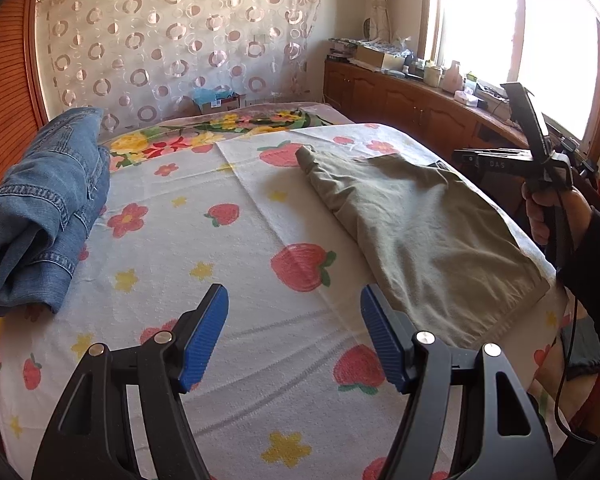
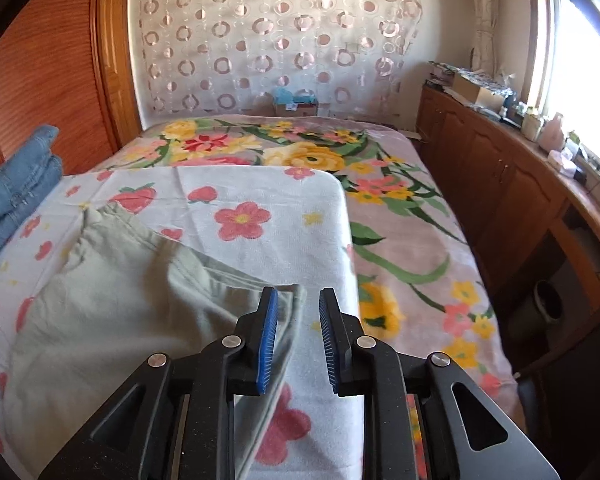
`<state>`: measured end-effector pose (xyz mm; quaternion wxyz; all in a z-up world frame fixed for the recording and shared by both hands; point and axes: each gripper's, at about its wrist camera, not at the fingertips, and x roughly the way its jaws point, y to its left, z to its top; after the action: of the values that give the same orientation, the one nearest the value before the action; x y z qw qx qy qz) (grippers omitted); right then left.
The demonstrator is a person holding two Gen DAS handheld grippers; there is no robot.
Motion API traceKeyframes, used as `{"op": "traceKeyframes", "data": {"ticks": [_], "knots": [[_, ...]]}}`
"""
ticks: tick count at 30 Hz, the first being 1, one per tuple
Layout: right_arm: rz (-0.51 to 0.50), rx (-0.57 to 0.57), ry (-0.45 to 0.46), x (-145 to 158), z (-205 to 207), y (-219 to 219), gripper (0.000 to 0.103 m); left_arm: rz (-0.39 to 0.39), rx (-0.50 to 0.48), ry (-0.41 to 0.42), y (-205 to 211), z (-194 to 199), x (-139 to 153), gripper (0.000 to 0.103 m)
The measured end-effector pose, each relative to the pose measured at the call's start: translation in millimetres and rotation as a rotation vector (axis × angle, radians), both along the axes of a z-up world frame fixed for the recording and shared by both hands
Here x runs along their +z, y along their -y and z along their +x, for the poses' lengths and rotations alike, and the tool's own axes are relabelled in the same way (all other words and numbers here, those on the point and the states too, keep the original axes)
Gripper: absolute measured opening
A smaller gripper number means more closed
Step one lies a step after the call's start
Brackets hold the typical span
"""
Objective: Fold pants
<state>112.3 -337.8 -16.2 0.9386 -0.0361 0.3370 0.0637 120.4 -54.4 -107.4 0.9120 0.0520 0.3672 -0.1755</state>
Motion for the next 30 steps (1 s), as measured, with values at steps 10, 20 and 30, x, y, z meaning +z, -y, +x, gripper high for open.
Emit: {"op": "traceKeyframes", "data": {"ticks": [10, 20, 30], "knots": [[-0.03, 0.053, -0.074, -15, 20, -4, 0.022, 0.009, -0.015, -0.009, 7, -1, -3, 0.07], [0.01, -0.016, -0.041, -5, 31, 25, 0.003, 0.01, -0.022, -0.014, 9, -3, -4, 0.07], [0.019, -0.038, -0.043, -1, 17, 29, 0.021, 0.011, -0.037, -0.014, 16, -3, -3, 0.07]]}}
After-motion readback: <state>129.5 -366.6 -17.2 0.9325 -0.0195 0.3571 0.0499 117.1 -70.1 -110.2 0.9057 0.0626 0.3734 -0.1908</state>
